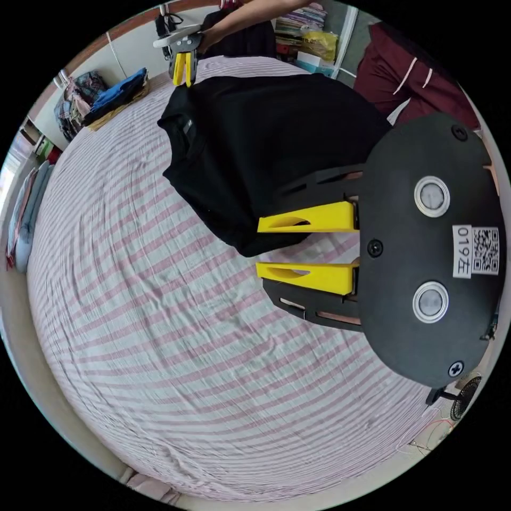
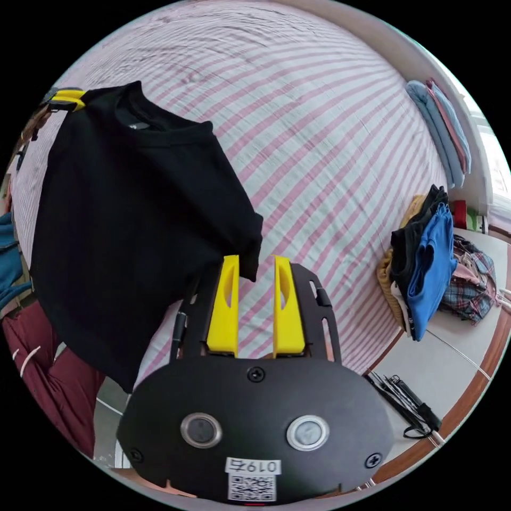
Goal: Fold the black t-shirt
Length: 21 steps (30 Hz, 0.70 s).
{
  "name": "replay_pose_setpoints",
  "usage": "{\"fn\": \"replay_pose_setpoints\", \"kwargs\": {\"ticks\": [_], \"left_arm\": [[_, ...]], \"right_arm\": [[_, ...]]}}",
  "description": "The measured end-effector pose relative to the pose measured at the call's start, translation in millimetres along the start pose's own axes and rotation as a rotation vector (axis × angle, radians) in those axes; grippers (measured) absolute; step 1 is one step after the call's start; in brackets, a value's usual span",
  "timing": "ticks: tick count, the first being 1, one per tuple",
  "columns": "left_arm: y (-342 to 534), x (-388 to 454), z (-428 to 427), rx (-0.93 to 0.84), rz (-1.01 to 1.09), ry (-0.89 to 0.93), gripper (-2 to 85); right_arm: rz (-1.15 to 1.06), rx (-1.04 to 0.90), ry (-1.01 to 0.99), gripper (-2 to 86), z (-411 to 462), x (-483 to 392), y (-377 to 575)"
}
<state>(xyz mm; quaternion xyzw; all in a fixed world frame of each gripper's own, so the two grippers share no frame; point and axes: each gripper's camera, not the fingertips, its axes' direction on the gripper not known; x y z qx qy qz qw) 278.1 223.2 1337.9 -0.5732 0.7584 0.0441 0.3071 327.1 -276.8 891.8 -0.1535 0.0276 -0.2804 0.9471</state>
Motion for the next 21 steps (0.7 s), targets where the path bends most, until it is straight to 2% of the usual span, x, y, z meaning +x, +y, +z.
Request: {"fn": "replay_pose_setpoints", "kwargs": {"ticks": [5, 8, 10, 15, 17, 21], "left_arm": [[-14, -8, -36, 0.102, -0.014, 0.05, 9.5], [-37, 0, -45, 0.106, 0.026, 0.042, 10.0], [-55, 12, -41, 0.085, 0.102, 0.12, 10.3], [-105, 58, -17, -0.032, 0.317, 0.05, 13.6], [-116, 64, -17, -0.032, 0.351, 0.032, 14.4], [-136, 71, 5, -0.145, 0.402, 0.043, 14.2]], "right_arm": [[0.069, 0.106, -0.115, 8.9, -21, 44, 6], [0.124, 0.248, -0.198, 7.8, -39, 66, 6], [0.102, 0.314, -0.308, 6.5, -36, 73, -6], [-0.053, 0.278, -0.404, 10.3, 1, 72, -62], [-0.157, 0.177, -0.384, 11.2, 22, 65, -84], [-0.194, 0.104, -0.401, 10.8, 48, 64, -94]]}}
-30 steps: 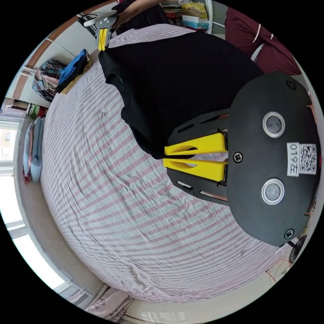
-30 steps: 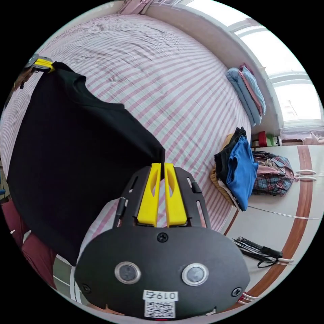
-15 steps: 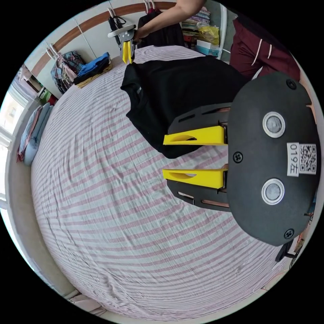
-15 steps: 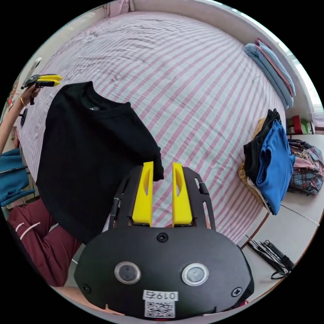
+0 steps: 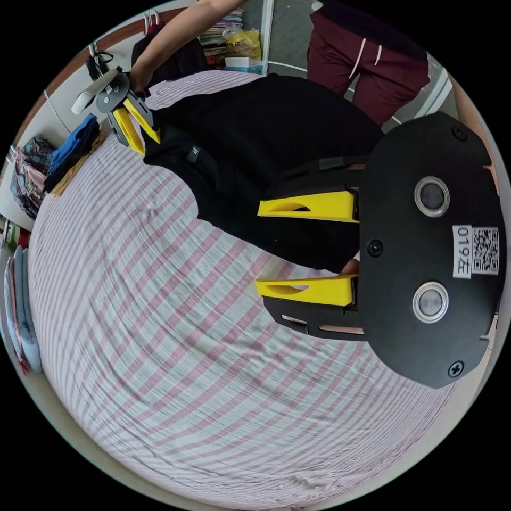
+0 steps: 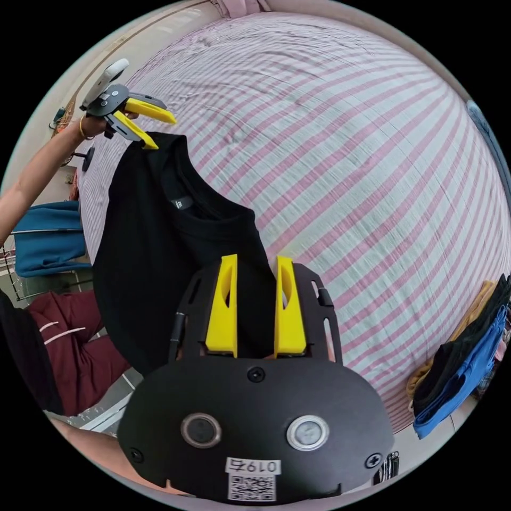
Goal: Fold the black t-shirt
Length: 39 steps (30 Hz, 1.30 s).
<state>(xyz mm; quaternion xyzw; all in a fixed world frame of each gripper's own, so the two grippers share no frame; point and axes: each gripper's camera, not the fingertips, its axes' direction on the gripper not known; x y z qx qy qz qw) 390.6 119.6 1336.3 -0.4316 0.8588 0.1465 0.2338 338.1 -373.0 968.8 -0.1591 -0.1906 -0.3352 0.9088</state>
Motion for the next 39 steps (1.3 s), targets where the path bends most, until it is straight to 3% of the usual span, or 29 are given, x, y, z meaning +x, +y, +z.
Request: {"fn": "replay_pose_setpoints", "kwargs": {"ticks": [5, 10, 18, 27, 32, 39], "left_arm": [[-13, 6, 2, -0.042, 0.052, -0.011, 9.4], [-19, 19, 9, -0.081, 0.129, 0.051, 2.8], [-5, 15, -9, 0.107, 0.032, 0.099, 0.8], [-32, 17, 13, 0.114, -0.096, -0.103, 0.6], [-59, 10, 60, -0.024, -0.187, -0.106, 1.3], [-28, -2, 71, 0.121, -0.342, -0.075, 4.0]], "right_arm": [[-0.026, -0.008, 0.01, 0.8, 5, 1, 14], [-0.049, 0.048, 0.078, -0.6, 0, -11, 35], [0.035, 0.256, 0.143, -0.9, -35, -18, 84], [0.129, 0.285, 0.316, -0.6, -29, -15, 80], [0.168, 0.158, 0.212, 1.7, 8, 7, 64], [0.256, 0.288, 0.196, 5.4, -26, 15, 152]]}}
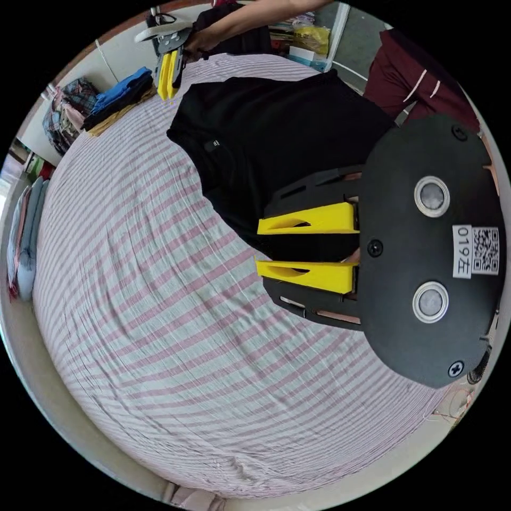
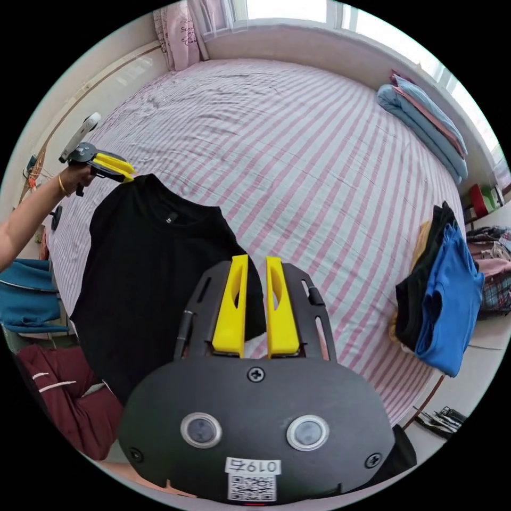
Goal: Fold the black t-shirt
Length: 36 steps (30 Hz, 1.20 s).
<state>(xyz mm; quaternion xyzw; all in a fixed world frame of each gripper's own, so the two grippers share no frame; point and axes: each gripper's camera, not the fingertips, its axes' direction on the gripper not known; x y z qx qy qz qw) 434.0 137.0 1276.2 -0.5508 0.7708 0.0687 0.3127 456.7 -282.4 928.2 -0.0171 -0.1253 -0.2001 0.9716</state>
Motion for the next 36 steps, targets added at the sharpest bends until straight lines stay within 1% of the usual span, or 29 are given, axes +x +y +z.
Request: {"fn": "replay_pose_setpoints", "kwargs": {"ticks": [2, 4, 5, 6, 7, 9, 10, 11, 14, 16, 17, 19, 20, 24, 27, 28, 29, 30, 33, 34, 36], "left_arm": [[15, -7, -4, 0.081, -0.064, -0.032, 3.4], [28, -4, -8, 0.146, -0.097, -0.034, 2.6], [33, 4, -8, 0.183, -0.085, 0.017, 2.3], [37, 20, -5, 0.23, -0.047, 0.12, 2.0], [37, 30, -2, 0.243, -0.023, 0.175, 2.0], [32, 84, 18, 0.247, 0.088, 0.328, 1.6], [31, 97, 23, 0.248, 0.105, 0.353, 1.6], [26, 123, 36, 0.239, 0.134, 0.391, 1.4], [11, 172, 70, 0.231, 0.149, 0.456, 1.1], [0, 193, 87, 0.234, 0.16, 0.426, 1.0], [-7, 201, 97, 0.229, 0.158, 0.409, 0.9], [-17, 205, 112, 0.232, 0.145, 0.431, 0.9], [-24, 206, 123, 0.218, 0.139, 0.449, 0.9], [-37, 205, 161, 0.132, 0.149, 0.367, 0.9], [-40, 202, 173, 0.138, 0.157, 0.354, 0.9], [-40, 201, 175, 0.141, 0.155, 0.353, 0.9], [-41, 201, 178, 0.145, 0.152, 0.354, 0.9], [-42, 202, 181, 0.149, 0.152, 0.355, 0.9], [-46, 207, 192, 0.133, 0.173, 0.307, 0.8], [-46, 208, 195, 0.124, 0.176, 0.286, 0.8], [-46, 208, 203, 0.13, 0.174, 0.261, 0.8]], "right_arm": [[0.058, 0.03, -0.059, 2.9, -13, 14, 42], [0.087, -0.004, -0.082, 1.8, -13, 16, 70], [0.095, -0.028, -0.082, 1.3, -10, 13, 86], [0.099, -0.035, -0.085, 1.1, -8, 11, 94], [0.097, -0.032, -0.115, 1.4, -5, 7, 107], [0.097, -0.011, -0.15, 6.1, 1, 2, 125], [0.088, -0.019, -0.178, 9.1, 8, -2, 135], [0.061, -0.071, -0.207, 10.5, 18, -8, 144], [0.037, -0.119, -0.258, 9.0, 34, -25, 167], [0.008, -0.092, -0.209, 9.2, 36, -40, 177], [0.032, -0.053, -0.224, 10.2, 36, -46, 181], [0.094, -0.026, -0.242, 11.6, 40, -51, 185], [0.112, -0.008, -0.22, 12.1, 42, -58, 188], [0.227, 0.081, -0.207, 11.9, 36, -70, 202], [0.342, 0.202, -0.225, 10.1, 22, -79, 216], [0.372, 0.204, -0.24, 9.4, 25, -84, 216], [0.388, 0.144, -0.218, 8.6, 33, -91, 211], [0.39, 0.127, -0.203, 8.1, 36, -94, 210], [0.45, 0.124, -0.187, 4.9, 36, -100, 208], [0.451, 0.144, -0.192, 2.7, 30, -102, 208], [0.469, 0.196, -0.133, 0.9, 12, -111, 206]]}}
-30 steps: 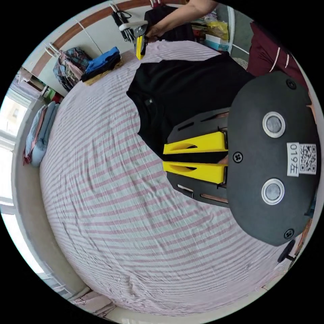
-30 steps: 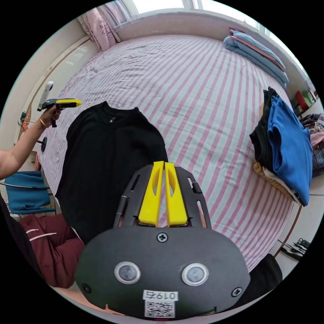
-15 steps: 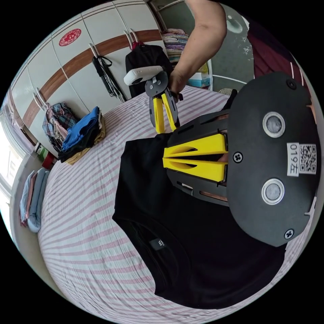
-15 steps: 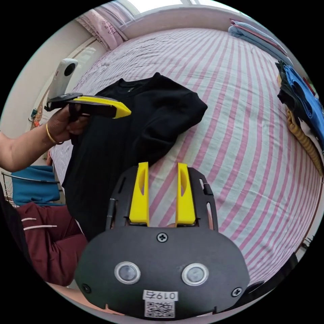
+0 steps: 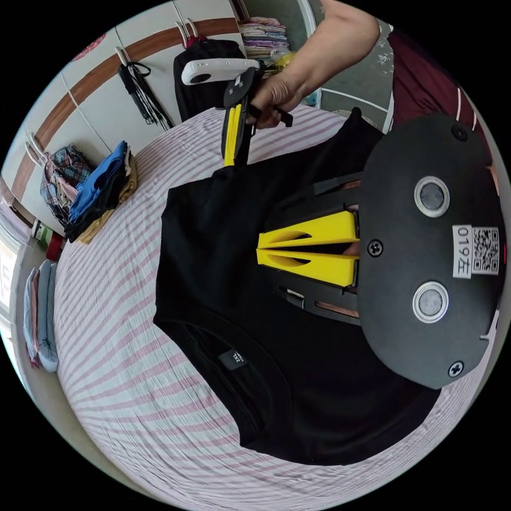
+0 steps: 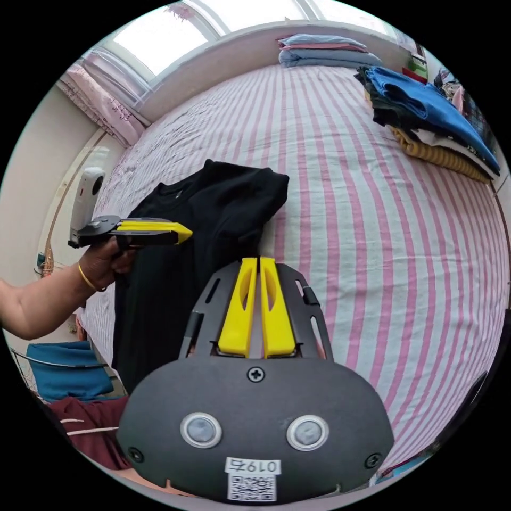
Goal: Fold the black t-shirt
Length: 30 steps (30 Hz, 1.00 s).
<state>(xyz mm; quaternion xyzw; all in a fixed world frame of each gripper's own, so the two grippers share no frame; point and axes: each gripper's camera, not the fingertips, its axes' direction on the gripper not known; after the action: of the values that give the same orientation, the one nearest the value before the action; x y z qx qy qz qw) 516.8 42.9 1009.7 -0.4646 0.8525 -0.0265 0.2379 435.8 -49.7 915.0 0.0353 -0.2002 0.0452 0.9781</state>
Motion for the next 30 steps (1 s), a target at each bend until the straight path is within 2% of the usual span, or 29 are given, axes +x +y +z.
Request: {"fn": "replay_pose_setpoints", "kwargs": {"ticks": [3, 5, 6, 8, 11, 13, 15, 18, 20, 22, 23, 26, 30], "left_arm": [[4, -10, -1, 0.057, -0.057, 0.001, 0.9], [7, -18, -4, 0.094, -0.092, 0.013, 0.9], [8, -21, -7, 0.12, -0.11, -0.002, 0.9], [11, -28, -14, 0.165, -0.141, -0.019, 0.9], [11, -39, -20, 0.216, -0.159, 0.006, 0.8], [5, -43, -14, 0.2, -0.149, 0.042, 0.8], [-5, -42, -3, 0.16, -0.105, 0.046, 0.9], [-15, -38, 7, 0.15, -0.061, 0.021, 0.9], [-22, -37, 13, 0.158, -0.045, 0.061, 1.1], [-29, -33, 16, 0.186, -0.024, 0.084, 1.3], [-36, -29, 18, 0.199, 0.006, 0.104, 1.6], [-58, -16, 19, 0.248, 0.116, 0.129, 3.3], [-108, -2, 32, 0.169, 0.34, 0.188, 8.3]], "right_arm": [[-0.173, 0.033, 0.242, 0.0, -19, -61, -9], [-0.406, 0.005, 0.455, -0.3, -11, -124, -9], [-0.471, -0.001, 0.505, -0.3, -7, -139, -7], [-0.738, -0.044, 0.641, -0.4, 20, -194, 7], [-0.993, -0.227, 0.716, -0.6, 72, -241, 34], [-1.039, -0.216, 0.671, -0.6, 79, -251, 49], [-1.0, -0.173, 0.622, -0.4, 67, -252, 52], [-0.793, -0.072, 0.504, 0.1, 22, -227, 41], [-0.512, -0.004, 0.31, 1.5, -16, -177, 24], [-0.332, 0.021, 0.179, 3.3, -31, -133, 17], [-0.236, 0.035, 0.108, 7.1, -34, -105, 16], [-0.097, 0.027, -0.028, 15.2, -32, -51, 23], [-0.094, 0.001, -0.103, 17.8, -22, -21, 43]]}}
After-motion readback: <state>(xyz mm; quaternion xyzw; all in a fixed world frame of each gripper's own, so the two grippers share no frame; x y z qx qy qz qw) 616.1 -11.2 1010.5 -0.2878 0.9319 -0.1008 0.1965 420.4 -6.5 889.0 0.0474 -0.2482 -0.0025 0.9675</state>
